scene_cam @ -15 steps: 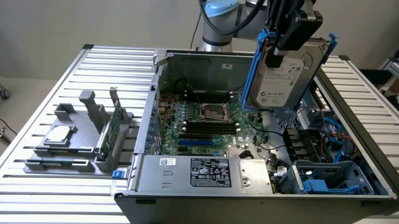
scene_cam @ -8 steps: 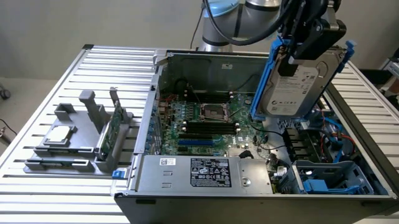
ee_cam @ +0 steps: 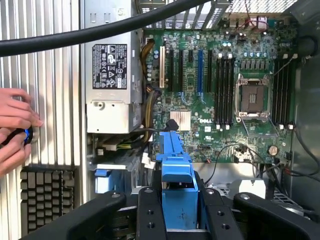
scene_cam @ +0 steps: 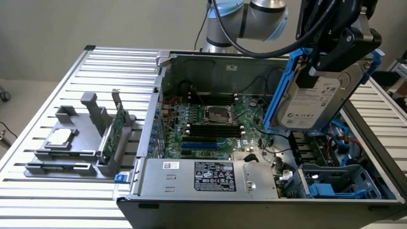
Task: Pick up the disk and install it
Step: 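Pick up the disk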
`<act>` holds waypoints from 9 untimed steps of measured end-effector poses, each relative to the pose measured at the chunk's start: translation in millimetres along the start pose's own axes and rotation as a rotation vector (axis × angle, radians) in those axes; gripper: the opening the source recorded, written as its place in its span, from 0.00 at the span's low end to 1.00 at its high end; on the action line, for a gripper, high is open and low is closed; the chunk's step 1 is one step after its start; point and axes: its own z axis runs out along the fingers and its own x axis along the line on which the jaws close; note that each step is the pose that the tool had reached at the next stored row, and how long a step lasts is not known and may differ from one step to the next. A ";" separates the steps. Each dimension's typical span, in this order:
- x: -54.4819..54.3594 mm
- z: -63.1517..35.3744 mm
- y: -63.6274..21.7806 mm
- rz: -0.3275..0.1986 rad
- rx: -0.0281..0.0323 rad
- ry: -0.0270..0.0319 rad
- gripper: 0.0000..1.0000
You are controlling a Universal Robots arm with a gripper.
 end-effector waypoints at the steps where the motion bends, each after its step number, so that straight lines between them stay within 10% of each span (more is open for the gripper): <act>1: 3.5 -1.6 -1.0 0.000 -0.0009 0.0001 0.32; 9: 32.5 -20.2 -9.0 0.000 -0.0129 0.0001 0.32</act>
